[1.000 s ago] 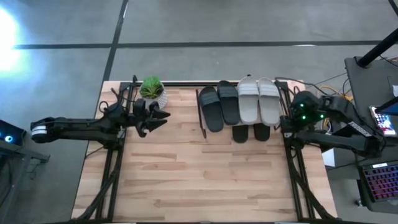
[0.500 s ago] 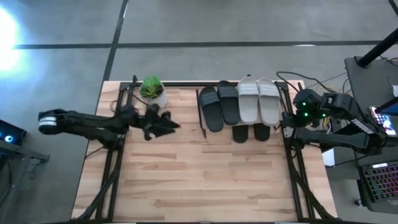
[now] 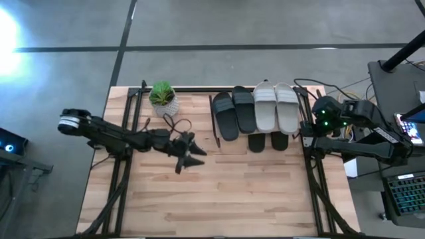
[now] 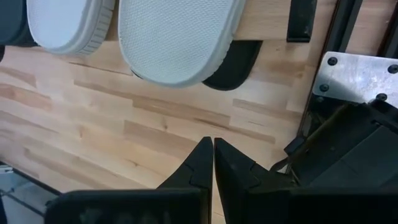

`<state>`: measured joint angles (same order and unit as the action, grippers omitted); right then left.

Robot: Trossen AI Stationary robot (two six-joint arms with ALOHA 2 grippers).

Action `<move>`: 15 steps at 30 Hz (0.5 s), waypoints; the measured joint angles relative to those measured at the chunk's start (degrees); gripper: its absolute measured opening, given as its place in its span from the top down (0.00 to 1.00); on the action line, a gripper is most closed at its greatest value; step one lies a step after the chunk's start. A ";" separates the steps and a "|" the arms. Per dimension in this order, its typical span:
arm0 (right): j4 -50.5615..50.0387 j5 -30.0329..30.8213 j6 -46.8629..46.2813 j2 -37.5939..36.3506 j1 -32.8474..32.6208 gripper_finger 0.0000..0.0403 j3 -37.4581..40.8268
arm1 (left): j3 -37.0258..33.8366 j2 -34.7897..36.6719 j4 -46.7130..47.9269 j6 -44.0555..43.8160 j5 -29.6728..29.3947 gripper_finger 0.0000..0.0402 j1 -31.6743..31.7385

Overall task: Pick and place slides into the shelf
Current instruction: Adjust the shelf

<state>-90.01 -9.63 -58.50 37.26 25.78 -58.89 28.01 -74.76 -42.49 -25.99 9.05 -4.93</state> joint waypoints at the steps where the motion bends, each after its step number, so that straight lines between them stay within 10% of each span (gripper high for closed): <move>1: -0.01 -0.01 0.00 -0.07 -0.01 0.98 0.00 | 0.93 -0.24 1.02 0.02 1.51 0.51 -0.31; 8: -0.01 -0.26 -0.41 -0.48 0.00 0.98 0.07 | 3.79 -3.02 -0.65 -15.77 4.41 0.51 -0.52; 15: -0.01 -0.85 -1.56 -0.46 0.00 0.98 0.07 | 4.90 -3.45 3.73 -4.59 -5.78 0.56 -0.81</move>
<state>-90.02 -10.48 -60.06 36.80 25.78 -58.83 32.91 -78.20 -38.77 -30.57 3.27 -5.74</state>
